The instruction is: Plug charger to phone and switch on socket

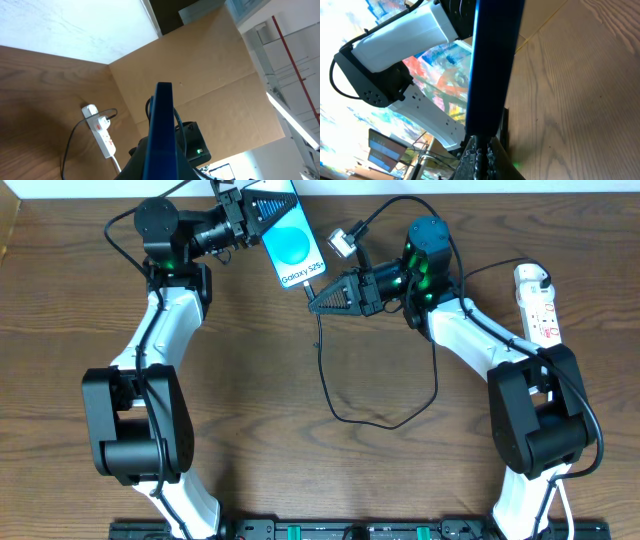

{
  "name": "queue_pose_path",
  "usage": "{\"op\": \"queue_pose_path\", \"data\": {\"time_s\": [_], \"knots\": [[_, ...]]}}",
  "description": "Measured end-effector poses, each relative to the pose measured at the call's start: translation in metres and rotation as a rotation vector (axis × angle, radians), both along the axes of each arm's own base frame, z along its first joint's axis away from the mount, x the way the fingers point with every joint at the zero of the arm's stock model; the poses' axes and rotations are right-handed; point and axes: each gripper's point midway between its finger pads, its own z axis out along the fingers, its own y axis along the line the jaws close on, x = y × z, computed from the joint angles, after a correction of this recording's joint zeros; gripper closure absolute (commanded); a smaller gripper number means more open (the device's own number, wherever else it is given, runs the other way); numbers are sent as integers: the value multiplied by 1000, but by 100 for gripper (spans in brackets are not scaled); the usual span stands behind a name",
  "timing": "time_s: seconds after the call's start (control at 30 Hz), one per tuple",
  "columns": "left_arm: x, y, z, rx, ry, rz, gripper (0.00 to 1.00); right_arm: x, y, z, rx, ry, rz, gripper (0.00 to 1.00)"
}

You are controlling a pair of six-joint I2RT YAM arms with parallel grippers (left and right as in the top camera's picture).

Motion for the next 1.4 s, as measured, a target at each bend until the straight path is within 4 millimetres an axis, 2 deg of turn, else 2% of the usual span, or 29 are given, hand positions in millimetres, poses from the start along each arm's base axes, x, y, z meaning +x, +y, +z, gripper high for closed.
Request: {"op": "queue_pose_path", "data": {"time_s": [1.4], "knots": [[3,-2,1,-6,-4,16,92,4,-4,0,0,0,-11,99]]}}
